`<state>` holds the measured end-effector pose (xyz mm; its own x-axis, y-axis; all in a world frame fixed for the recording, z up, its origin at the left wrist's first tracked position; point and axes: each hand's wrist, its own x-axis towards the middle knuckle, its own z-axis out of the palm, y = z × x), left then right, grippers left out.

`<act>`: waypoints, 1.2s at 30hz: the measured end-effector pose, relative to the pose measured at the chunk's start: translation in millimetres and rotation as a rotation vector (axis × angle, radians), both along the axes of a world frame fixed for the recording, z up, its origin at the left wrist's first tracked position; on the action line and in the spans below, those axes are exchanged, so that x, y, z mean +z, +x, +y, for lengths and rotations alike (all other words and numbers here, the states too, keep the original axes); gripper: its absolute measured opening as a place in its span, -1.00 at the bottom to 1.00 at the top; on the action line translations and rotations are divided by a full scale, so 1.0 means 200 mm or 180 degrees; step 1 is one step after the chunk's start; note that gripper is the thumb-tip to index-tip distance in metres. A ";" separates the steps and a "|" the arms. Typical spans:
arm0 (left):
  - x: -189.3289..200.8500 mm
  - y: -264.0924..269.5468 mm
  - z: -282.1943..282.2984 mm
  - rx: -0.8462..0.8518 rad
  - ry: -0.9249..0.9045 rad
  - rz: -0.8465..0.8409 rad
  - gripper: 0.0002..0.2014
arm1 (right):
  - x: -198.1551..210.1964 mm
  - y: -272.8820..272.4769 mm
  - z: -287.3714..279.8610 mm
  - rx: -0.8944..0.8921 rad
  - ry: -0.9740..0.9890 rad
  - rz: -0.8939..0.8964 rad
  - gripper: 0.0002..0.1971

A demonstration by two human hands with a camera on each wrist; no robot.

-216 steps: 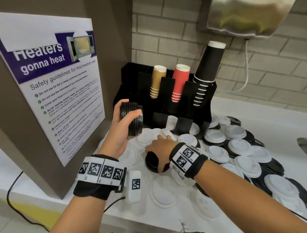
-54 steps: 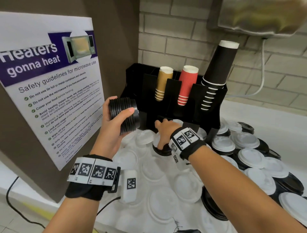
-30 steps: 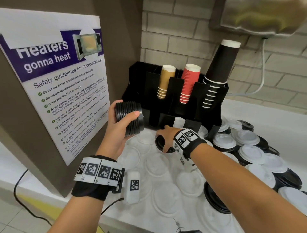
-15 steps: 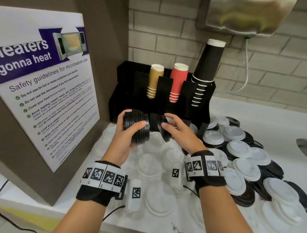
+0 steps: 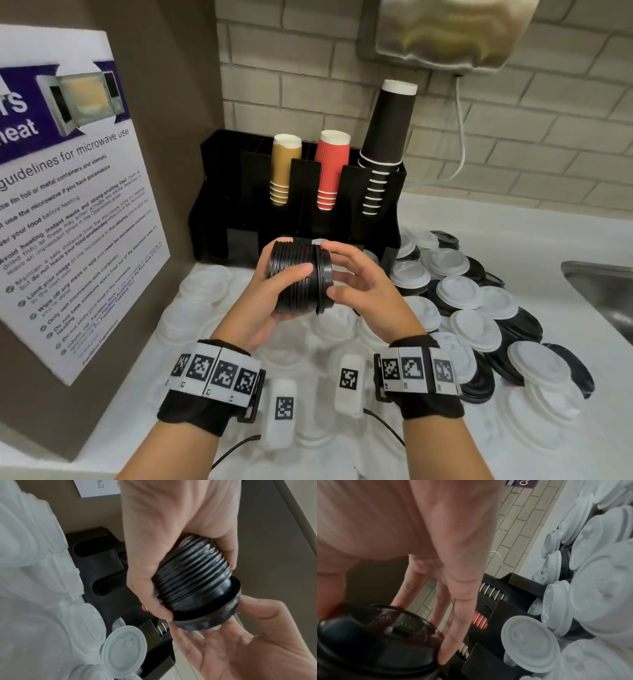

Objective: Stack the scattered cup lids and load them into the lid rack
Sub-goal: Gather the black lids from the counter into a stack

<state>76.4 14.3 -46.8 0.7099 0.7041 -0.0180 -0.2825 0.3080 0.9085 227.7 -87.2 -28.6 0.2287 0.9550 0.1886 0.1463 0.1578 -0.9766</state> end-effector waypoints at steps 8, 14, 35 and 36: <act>0.00 0.05 -0.05 0.0106 0.0020 -0.0156 -0.46 | 0.00 0.00 -0.02 -0.0125 0.0019 -0.0028 -0.43; 0.00 0.09 -0.05 0.0133 0.0059 -0.0230 -0.45 | 0.02 -0.01 -0.02 -0.0095 0.0072 -0.0080 -0.43; 0.03 0.00 0.13 0.0647 0.0071 -0.0365 -0.44 | 0.15 0.35 -0.18 0.0317 -0.2698 -0.3487 -0.56; 0.03 0.01 0.12 0.0624 0.0073 -0.0362 -0.45 | 0.14 0.32 -0.19 0.0493 -0.2806 -0.3533 -0.47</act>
